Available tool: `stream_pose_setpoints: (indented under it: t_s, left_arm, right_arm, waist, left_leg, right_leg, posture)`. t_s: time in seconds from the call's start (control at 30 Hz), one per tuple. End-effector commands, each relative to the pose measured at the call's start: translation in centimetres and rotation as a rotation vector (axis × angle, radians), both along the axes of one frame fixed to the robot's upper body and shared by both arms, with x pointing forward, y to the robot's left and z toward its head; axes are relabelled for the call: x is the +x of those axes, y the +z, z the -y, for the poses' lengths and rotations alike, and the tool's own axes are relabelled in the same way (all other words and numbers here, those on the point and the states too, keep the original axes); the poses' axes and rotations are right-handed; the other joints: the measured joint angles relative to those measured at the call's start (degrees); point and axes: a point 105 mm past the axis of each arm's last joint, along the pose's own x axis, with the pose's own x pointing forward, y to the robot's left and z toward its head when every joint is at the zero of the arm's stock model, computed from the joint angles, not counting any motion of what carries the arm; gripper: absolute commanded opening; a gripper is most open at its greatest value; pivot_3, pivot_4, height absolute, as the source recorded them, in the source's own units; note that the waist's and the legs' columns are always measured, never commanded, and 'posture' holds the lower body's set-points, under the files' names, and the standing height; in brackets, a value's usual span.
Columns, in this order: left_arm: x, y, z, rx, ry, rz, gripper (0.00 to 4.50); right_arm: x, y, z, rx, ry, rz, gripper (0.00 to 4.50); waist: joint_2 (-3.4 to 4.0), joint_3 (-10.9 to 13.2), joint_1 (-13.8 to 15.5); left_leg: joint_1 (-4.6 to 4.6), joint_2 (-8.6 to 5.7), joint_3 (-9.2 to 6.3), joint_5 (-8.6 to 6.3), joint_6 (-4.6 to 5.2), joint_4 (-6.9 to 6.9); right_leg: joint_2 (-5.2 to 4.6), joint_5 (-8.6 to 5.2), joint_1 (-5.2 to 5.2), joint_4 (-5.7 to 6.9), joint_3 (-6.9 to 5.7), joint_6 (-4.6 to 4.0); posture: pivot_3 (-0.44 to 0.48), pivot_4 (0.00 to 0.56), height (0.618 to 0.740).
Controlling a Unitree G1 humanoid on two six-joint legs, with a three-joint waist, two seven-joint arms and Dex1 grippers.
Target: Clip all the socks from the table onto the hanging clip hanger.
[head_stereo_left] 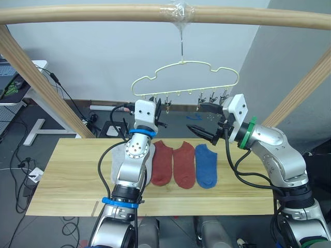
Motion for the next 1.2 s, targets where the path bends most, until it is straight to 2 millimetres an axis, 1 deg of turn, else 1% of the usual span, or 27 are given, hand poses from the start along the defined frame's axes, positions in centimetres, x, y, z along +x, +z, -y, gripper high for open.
stream_pose_setpoints:
  t_s: [0.03,0.07,0.1,0.2,0.6,0.7,0.83,0.93,0.97,1.2]
  left_arm:
    - [-0.36,0.82,0.32,-0.013,-0.014,0.034,0.69]
    - [-0.36,0.82,0.43,-0.012,-0.019,0.035,1.40]
    - [-0.33,0.83,0.43,-0.012,-0.018,0.036,1.57]
    - [-0.15,0.86,0.15,-0.014,-0.005,0.036,2.48]
    - [-0.04,0.92,0.00,-0.016,0.000,0.044,2.48]
    - [-0.09,1.11,0.05,-0.036,-0.007,0.053,1.94]
    - [-0.23,1.03,0.32,-0.049,-0.023,0.047,0.78]
    - [-0.27,1.07,0.38,-0.045,-0.025,0.050,0.22]
    - [-0.26,1.09,0.36,-0.044,-0.024,0.050,0.14]
    - [-0.27,1.07,0.50,-0.013,-0.034,0.052,0.13]
  right_arm:
    - [-0.42,1.19,-0.14,0.000,0.009,0.058,4.50]
    - [-0.39,1.24,-0.09,-0.001,0.007,0.059,4.50]
    - [-0.38,1.27,-0.05,-0.001,0.006,0.060,4.50]
    - [-0.37,1.30,0.02,-0.003,0.004,0.060,4.50]
    - [-0.27,1.33,0.16,-0.007,-0.002,0.064,4.50]
    - [-0.28,1.40,0.16,-0.006,-0.001,0.065,4.50]
    - [-0.23,1.47,0.25,-0.008,-0.004,0.068,4.50]
    - [-0.14,1.52,0.33,-0.007,-0.009,0.069,4.50]
    - [-0.12,1.53,0.35,-0.007,-0.010,0.069,4.50]
    - [-0.17,1.46,0.34,-0.007,-0.008,0.067,4.50]
  waist:
    - [0.00,0.0,0.0]
    - [0.00,0.0,0.0]
    - [0.00,0.0,0.0]
    - [0.00,0.0,0.0]
    - [0.00,0.0,0.0]
    - [0.00,0.0,0.0]
    - [0.00,0.0,0.0]
    - [0.00,0.0,0.0]
    - [0.00,0.0,0.0]
    - [0.00,0.0,0.0]
  left_leg:
    - [0.00,0.00,0.00,0.00,0.00,0.00]
    - [0.00,0.00,0.00,0.00,0.00,0.00]
    - [0.00,0.00,0.00,0.00,0.00,0.00]
    - [0.00,0.00,0.00,0.00,0.00,0.01]
    - [0.00,0.00,0.00,0.00,0.00,0.03]
    - [0.00,0.00,0.00,0.00,0.00,0.04]
    - [0.00,0.00,0.00,0.00,0.01,0.08]
    - [0.00,0.00,0.00,-0.01,0.01,0.14]
    - [0.00,0.00,0.00,-0.01,0.02,0.17]
    - [-0.02,-0.05,-0.01,-0.03,0.04,0.61]
  right_leg:
    - [0.00,0.00,0.00,0.00,0.00,0.00]
    - [0.00,0.00,0.00,0.00,0.00,0.00]
    - [0.00,0.00,0.00,0.00,0.00,0.00]
    - [0.00,0.00,0.00,0.01,0.00,0.00]
    - [0.00,0.01,0.00,0.02,0.00,0.00]
    - [0.00,0.01,0.00,0.03,0.00,0.00]
    - [0.00,0.02,0.00,0.04,0.00,0.00]
    - [0.00,0.02,0.01,0.07,0.00,0.00]
    - [0.00,0.02,0.01,0.10,0.00,0.00]
    - [0.02,0.02,0.02,0.46,0.03,0.02]
  posture:
    - [0.040,0.200,0.740]
    - [0.033,0.197,0.740]
    - [0.033,0.197,0.740]
    - [0.033,0.197,0.740]
    - [0.036,0.196,0.740]
    - [0.036,0.196,0.740]
    - [0.036,0.196,0.740]
    - [0.036,0.196,0.740]
    - [0.036,0.196,0.740]
    - [0.032,0.197,0.740]
